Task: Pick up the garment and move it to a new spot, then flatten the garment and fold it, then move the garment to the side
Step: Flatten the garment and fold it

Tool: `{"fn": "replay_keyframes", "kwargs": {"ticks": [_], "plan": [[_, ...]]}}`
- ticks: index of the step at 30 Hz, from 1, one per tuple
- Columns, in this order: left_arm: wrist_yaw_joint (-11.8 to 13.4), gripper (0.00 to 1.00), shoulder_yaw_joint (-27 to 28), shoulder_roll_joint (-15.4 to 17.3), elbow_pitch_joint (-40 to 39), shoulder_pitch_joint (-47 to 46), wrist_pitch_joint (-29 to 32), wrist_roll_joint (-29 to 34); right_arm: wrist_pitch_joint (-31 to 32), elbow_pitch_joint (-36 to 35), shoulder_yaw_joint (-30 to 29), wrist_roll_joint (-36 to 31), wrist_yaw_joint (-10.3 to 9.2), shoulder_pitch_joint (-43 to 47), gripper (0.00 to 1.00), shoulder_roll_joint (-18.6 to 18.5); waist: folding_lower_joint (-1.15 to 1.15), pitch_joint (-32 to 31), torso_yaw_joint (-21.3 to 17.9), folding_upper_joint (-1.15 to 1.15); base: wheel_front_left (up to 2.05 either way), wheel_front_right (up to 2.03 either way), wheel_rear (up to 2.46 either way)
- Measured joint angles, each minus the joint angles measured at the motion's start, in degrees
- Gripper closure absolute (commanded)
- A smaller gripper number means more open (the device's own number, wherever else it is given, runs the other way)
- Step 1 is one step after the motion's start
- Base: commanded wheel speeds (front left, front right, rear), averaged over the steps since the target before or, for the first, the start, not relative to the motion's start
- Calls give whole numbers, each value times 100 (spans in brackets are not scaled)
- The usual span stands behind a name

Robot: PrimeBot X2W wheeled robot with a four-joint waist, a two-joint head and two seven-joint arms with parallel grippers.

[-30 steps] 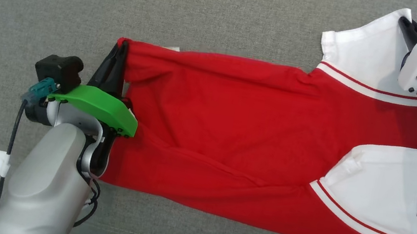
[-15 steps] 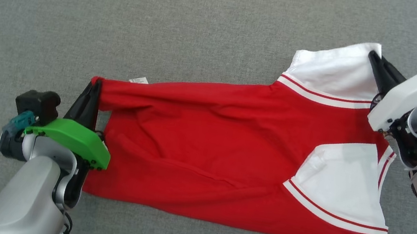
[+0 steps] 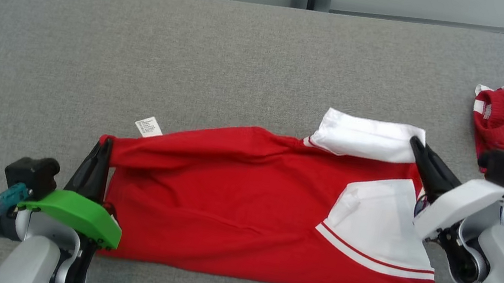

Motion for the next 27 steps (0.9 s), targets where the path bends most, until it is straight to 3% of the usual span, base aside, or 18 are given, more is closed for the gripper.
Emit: {"fn": "replay_keyframes", "kwargs": {"ticks": [9, 18, 24, 27], "plan": [[243, 100, 263, -1, -322, 865, 0, -220, -34, -399, 140, 112, 0, 820, 100, -36, 0, -241, -185, 0, 0, 0, 0], [343, 100, 415, 1, -603, 1294, -1, -304, -129, -642, 92, 136, 0, 1224, 100, -328, 0, -314, -343, 0, 0, 0, 0], [352, 100, 428, 0, -465, 1573, 9, -353, -134, -777, 181, 97, 0, 1435, 100, -336, 0, -305, -388, 0, 0, 0, 0], [393, 100, 400, -1, -372, 1657, 58, -353, -134, -772, 280, -5, 0, 1503, 88, -358, 0, -303, -414, 0, 0, 0, 0]]}}
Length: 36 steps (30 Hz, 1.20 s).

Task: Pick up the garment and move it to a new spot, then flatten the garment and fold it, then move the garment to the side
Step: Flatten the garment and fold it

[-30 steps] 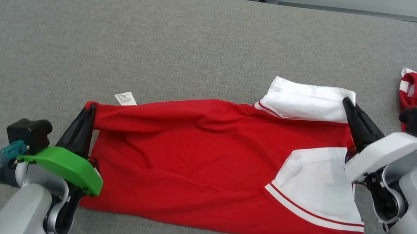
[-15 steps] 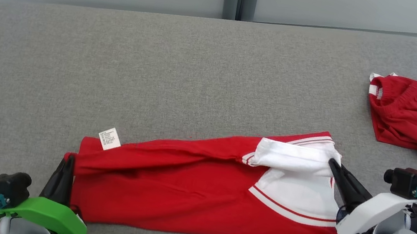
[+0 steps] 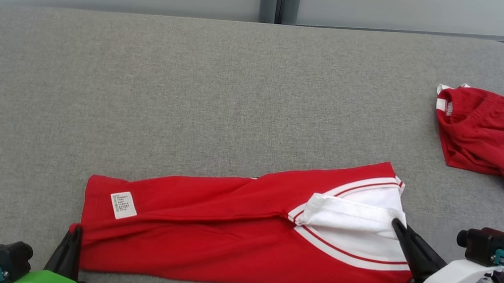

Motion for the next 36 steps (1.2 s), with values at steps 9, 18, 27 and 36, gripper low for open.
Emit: {"fn": "replay_keyframes", "kwargs": {"ticks": [9, 18, 27, 36], "plan": [[14, 0, -1, 9, 163, 9, 51, 0, -45, 75, 137, -129, 0, 253, 0, -8, 0, -22, -63, 0, 0, 0, 0], [96, 0, 209, 82, 282, 407, 48, -10, -49, 171, 133, -198, 0, 497, 0, -160, 0, -122, -143, 0, 0, 0, 0], [149, 0, 428, 182, 78, 576, -10, 70, -53, 109, -227, -57, -60, 659, 0, -376, 0, -308, -106, 0, 0, 0, 0], [152, 0, 326, 165, -520, 532, -57, 476, -74, 48, -372, 70, -271, 633, 0, -242, 0, -496, -3, 0, 0, 0, 0]]}}
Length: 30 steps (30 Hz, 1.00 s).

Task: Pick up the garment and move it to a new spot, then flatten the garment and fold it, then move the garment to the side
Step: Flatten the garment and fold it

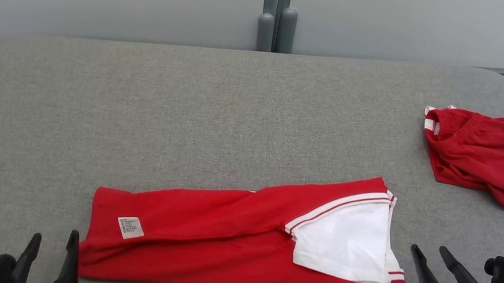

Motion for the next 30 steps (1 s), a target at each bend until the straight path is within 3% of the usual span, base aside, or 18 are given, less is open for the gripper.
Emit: {"fn": "replay_keyframes", "kwargs": {"ticks": [9, 19, 30], "plan": [[0, 0, -390, -181, -531, -230, -2, 427, 559, 240, -11, 268, -298, -274, 0, 231, 0, -57, 164, 0, 0, 0, 0], [4, 0, -502, -291, -697, -243, -2, 558, 1214, 745, -120, 705, -497, -487, 0, 453, 0, 70, 479, 0, 0, 0, 0], [49, 0, -344, -294, -818, -243, -3, 584, 1594, 1096, -213, 939, -546, -819, 0, 619, 0, 229, 810, 0, 0, 0, 0]]}}
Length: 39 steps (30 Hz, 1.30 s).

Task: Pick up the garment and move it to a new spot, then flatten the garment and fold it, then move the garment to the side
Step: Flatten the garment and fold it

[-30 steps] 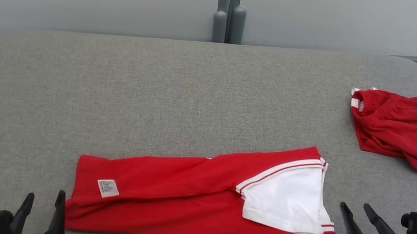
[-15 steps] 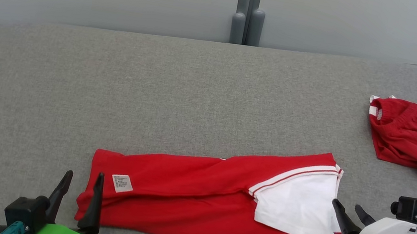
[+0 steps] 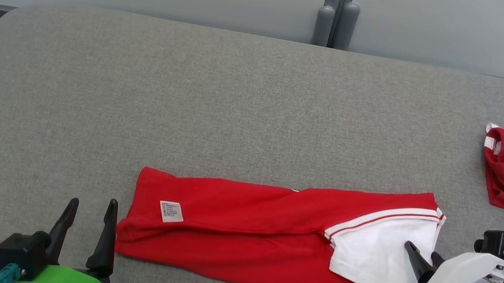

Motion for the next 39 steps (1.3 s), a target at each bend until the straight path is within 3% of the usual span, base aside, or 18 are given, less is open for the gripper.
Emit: {"fn": "replay_keyframes", "kwargs": {"ticks": [7, 8, 9, 10, 11, 13, 16, 26, 39], "plan": [[0, 0, 83, -4, -35, 2, 0, 1, 163, 205, 4, 54, -2, -143, 0, 32, 0, 67, 54, 0, 0, 0, 0], [1, 0, 101, -4, -38, 2, 0, 2, 189, 219, 8, 54, 1, -158, 6, 36, 0, 72, 53, 0, 0, 0, 0], [1, 0, 114, -5, -44, 3, 0, 2, 207, 231, 9, 54, 7, -172, 20, 42, 0, 76, 52, 0, 0, 0, 0], [1, 0, 124, -5, -49, 3, 0, 2, 211, 248, 8, 55, 9, -192, 44, 53, 0, 81, 49, 0, 0, 0, 0], [1, 0, 127, -5, -57, 4, 0, 8, 213, 261, 14, 56, 46, -215, 55, 65, 0, 86, 46, 0, 0, 0, 0], [1, 0, 131, -9, -65, 4, 0, 16, 233, 275, 20, 67, 110, -240, 69, 124, 0, 95, 37, 0, 0, 0, 0], [1, 0, 134, -16, -78, 4, 0, 16, 237, 285, 31, 115, 198, -250, 100, 232, 0, 105, 21, 0, 0, 0, 0], [7, 0, 316, -31, -94, 33, 0, 20, 203, 382, -99, 192, 435, -444, 100, 107, 0, 72, -116, 0, 0, 0, 0], [8, 0, 343, -48, -210, 90, 0, 62, 203, 482, -326, 208, 532, -545, 100, -643, 0, -121, -488, 0, 0, 0, 0]]}}
